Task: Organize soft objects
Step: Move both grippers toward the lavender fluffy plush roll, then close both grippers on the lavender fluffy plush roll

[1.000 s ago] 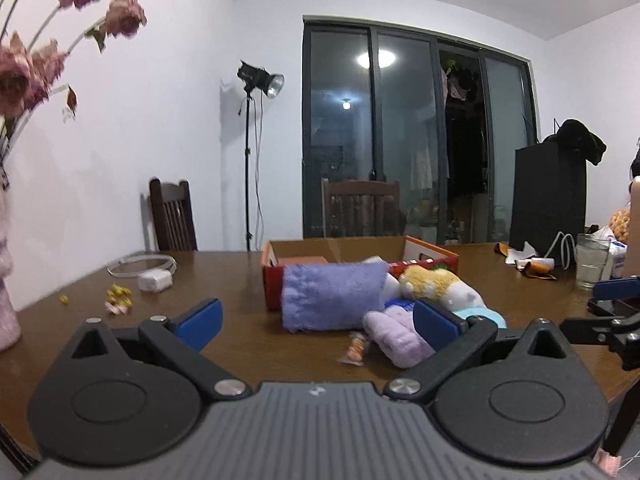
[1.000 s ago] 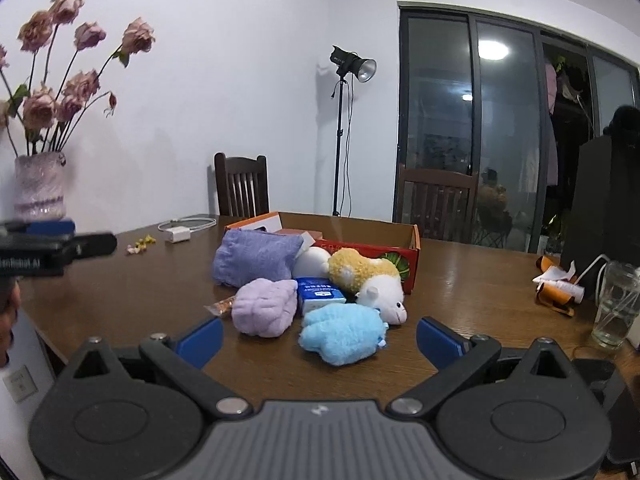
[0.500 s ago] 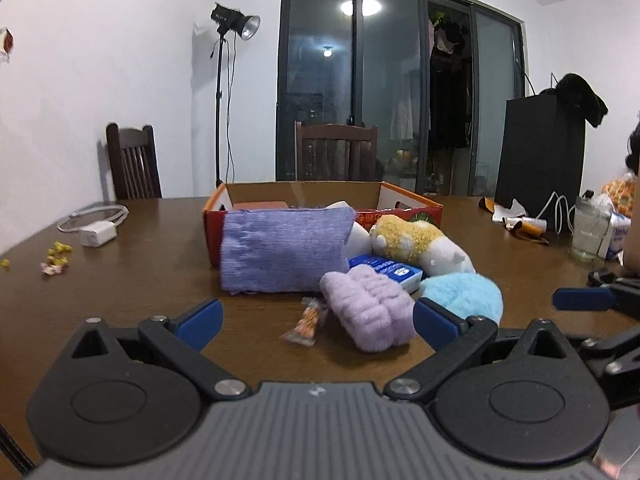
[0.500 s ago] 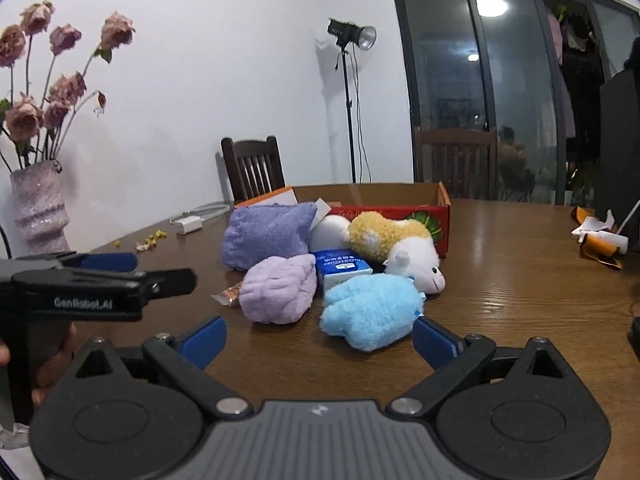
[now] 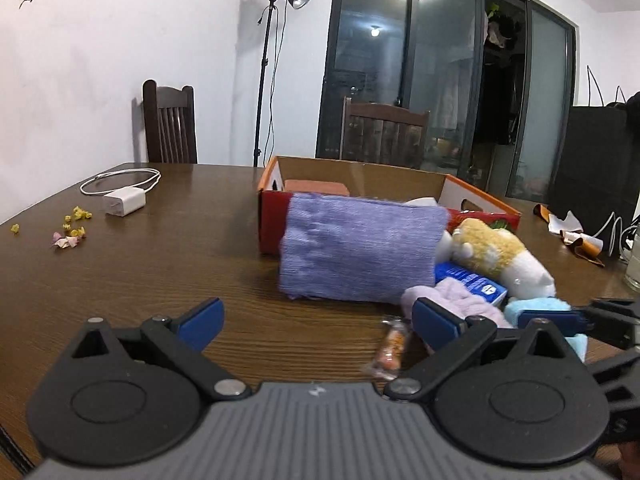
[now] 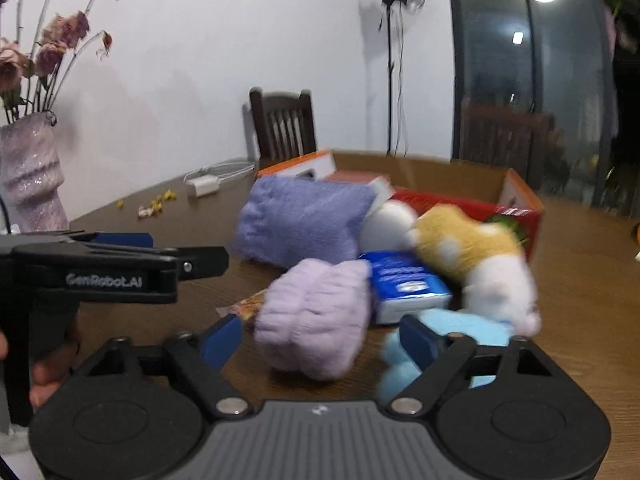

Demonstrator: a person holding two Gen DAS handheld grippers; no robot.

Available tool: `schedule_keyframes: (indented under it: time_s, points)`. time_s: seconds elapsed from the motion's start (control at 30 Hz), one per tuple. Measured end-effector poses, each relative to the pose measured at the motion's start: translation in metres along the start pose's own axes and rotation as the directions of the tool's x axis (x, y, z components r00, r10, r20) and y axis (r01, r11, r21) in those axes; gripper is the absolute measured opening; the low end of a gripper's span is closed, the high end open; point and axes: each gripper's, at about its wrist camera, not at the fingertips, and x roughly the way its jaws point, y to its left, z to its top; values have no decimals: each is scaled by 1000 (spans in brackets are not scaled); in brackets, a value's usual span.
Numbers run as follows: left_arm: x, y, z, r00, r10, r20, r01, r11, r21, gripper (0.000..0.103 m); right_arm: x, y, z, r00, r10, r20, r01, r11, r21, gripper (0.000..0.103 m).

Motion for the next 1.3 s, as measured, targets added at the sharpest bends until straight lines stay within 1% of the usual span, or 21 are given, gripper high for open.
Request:
schedule_keyframes:
  time_s: [0.07, 0.1, 0.13, 0.27, 0.43, 0.57, 0.63, 0.67, 0.7, 0.77, 0.8, 0.83, 0.9, 0.93, 1.0, 1.07, 1.13, 1.17, 1.23, 1.27, 1.3]
  points:
    - [-1, 2, 0, 1000, 4, 7, -4, 1000, 3, 103, 9, 5, 4, 1000, -4, -16, 4, 1000, -9, 63]
    - [-2, 2, 0, 1000, -4, 7, 4, 1000, 2, 103, 11, 8, 5, 1000, -21, -21, 20, 1000, -17, 54]
    - [-3, 3, 0, 1000, -17, 4, 17, 1000, 1, 103, 11, 10, 6, 1000, -21, -22, 21, 1000, -20, 50]
    - [-4, -6, 1, 999, -33, 8, 32, 999, 29, 103, -3, 9, 2, 1000, 5, -23, -5, 1000, -14, 46]
    - [-10, -23, -1, 995, -97, 10, 96, 993, 74, 103, -36, 11, -15, 996, 74, -49, -76, 996, -43, 46]
    - [-17, -35, -4, 989, -150, 8, 150, 987, 67, 103, -64, 10, -29, 984, 159, -75, -162, 986, -32, 47]
    - [-19, -39, -5, 985, -171, -1, 170, 983, 67, 103, -74, 8, -35, 982, 169, -80, -172, 984, -38, 48]
    - [-20, -41, -6, 983, -182, -9, 182, 981, 65, 103, -77, 6, -38, 982, 170, -85, -174, 984, -42, 50]
    - [-21, -43, -7, 980, -200, -20, 201, 978, 57, 103, -81, 4, -40, 982, 164, -91, -169, 984, -48, 58]
    - [-23, -46, -9, 971, -232, -50, 234, 972, 35, 103, -88, -1, -43, 989, 122, -88, -127, 991, -49, 64]
    - [-25, -48, -10, 967, -249, -57, 251, 968, 26, 103, -90, -5, -43, 992, 93, -83, -97, 994, -42, 66]
    - [-27, -51, -12, 963, -264, -60, 266, 964, 21, 102, -92, -11, -43, 996, 48, -76, -50, 998, -24, 66]
    - [-30, -57, -14, 955, -288, -69, 289, 957, 18, 98, -97, -24, -44, 996, -56, -63, 58, 998, 23, 66]
    - [-31, -59, -14, 956, -283, -75, 285, 958, 23, 98, -100, -28, -44, 996, -79, -51, 82, 996, 46, 66]
    - [-36, -60, -15, 965, -250, -76, 252, 967, 23, 98, -108, -38, -44, 997, -69, -17, 71, 991, 111, 66]
    - [-43, -53, -14, 971, -231, -64, 231, 973, -4, 98, -116, -43, -43, 999, -13, 36, 7, 985, 175, 66]
    - [-54, -43, -15, 970, -235, -64, 232, 971, -50, 97, -117, -42, -42, 997, 30, 68, -43, 979, 199, 66]
    - [-58, -38, -17, 967, -242, -75, 237, 969, -72, 95, -116, -41, -40, 996, 47, 78, -62, 978, 199, 66]
    - [-63, -33, -22, 959, -258, -116, 244, 962, -120, 88, -104, -37, -35, 993, 85, 77, -99, 974, 205, 66]
    - [-65, -33, -25, 955, -263, -138, 244, 959, -142, 79, -99, -35, -34, 992, 100, 74, -114, 971, 212, 65]
    - [-67, -33, -29, 950, -276, -148, 253, 954, -158, 70, -91, -32, -33, 991, 113, 67, -125, 967, 223, 60]
